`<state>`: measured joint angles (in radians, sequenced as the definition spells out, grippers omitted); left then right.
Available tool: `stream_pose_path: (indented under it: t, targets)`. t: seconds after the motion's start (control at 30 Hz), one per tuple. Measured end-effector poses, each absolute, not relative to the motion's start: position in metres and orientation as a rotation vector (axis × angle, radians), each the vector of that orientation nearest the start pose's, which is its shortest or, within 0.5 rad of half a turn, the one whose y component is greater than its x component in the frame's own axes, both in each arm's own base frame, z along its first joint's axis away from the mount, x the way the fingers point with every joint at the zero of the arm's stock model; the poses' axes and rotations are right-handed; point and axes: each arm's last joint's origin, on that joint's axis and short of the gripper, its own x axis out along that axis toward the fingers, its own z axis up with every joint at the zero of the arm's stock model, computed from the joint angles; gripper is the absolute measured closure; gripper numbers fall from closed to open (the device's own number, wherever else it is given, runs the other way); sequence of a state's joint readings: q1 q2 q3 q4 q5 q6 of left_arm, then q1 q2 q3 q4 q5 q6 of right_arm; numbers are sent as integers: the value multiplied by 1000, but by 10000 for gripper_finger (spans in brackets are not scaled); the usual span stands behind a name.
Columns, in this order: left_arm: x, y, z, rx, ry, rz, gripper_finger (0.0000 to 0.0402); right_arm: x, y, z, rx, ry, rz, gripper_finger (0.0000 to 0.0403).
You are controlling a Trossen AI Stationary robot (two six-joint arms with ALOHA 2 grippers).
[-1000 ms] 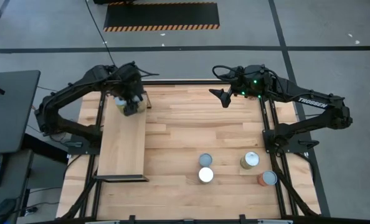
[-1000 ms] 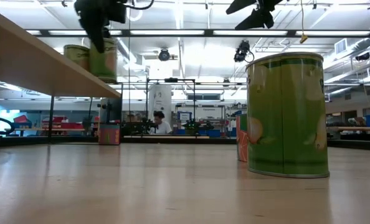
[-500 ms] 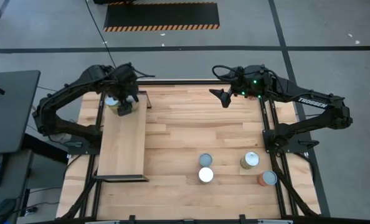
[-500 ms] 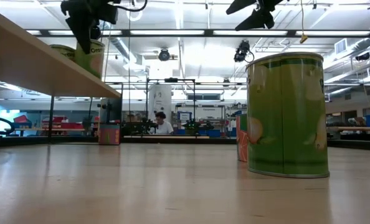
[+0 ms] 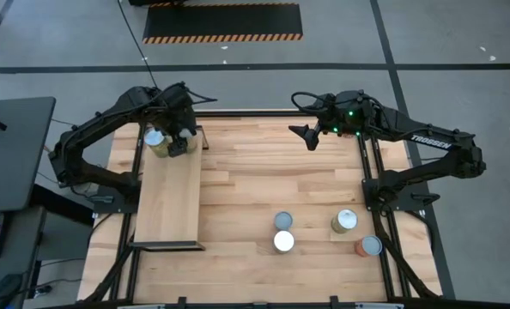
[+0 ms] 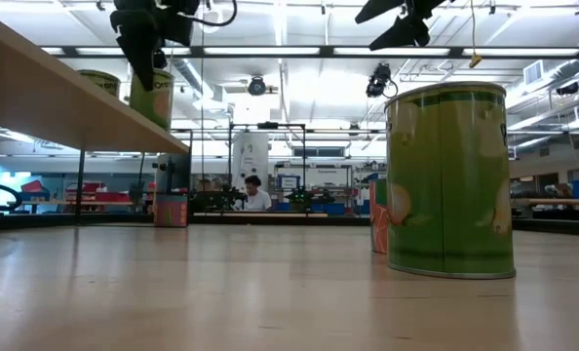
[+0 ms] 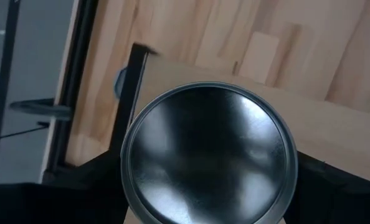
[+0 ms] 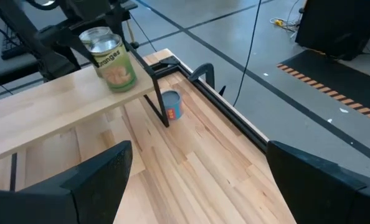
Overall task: Pick and place cans onto a shelf
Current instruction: Put the large canned oranges on the shelf aligned with the other large canned oranges
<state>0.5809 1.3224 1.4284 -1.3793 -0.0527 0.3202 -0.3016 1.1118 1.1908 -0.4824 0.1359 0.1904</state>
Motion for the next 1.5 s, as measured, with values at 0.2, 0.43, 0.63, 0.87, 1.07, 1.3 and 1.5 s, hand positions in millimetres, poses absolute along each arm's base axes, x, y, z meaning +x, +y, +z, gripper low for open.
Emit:
stream_pose_path:
  t: [0.2, 0.43, 0.63, 0.87, 1.07, 1.3, 1.5]
  targets:
    - [184, 122, 352, -105, 1284, 292, 83, 220, -72, 382, 222, 364, -455, 25]
    - [185, 123, 345, -111, 1298, 289, 54, 220, -72, 381, 226, 364, -440, 25]
    - [185, 123, 342, -104, 1323, 305, 49, 220, -72, 381, 226, 365, -437, 25]
    - [184, 123, 342, -98, 1330, 336, 48, 220, -72, 381, 226, 365, -437, 25]
    - [182, 122, 341, -103, 1356, 343, 48, 220, -72, 381, 227, 364, -437, 25]
    - [182, 122, 342, -108, 1356, 350, 48, 220, -72, 381, 227, 365, -436, 25]
    - [179, 121, 341, -116, 1379, 342, 48, 220, -72, 381, 227, 364, -435, 25]
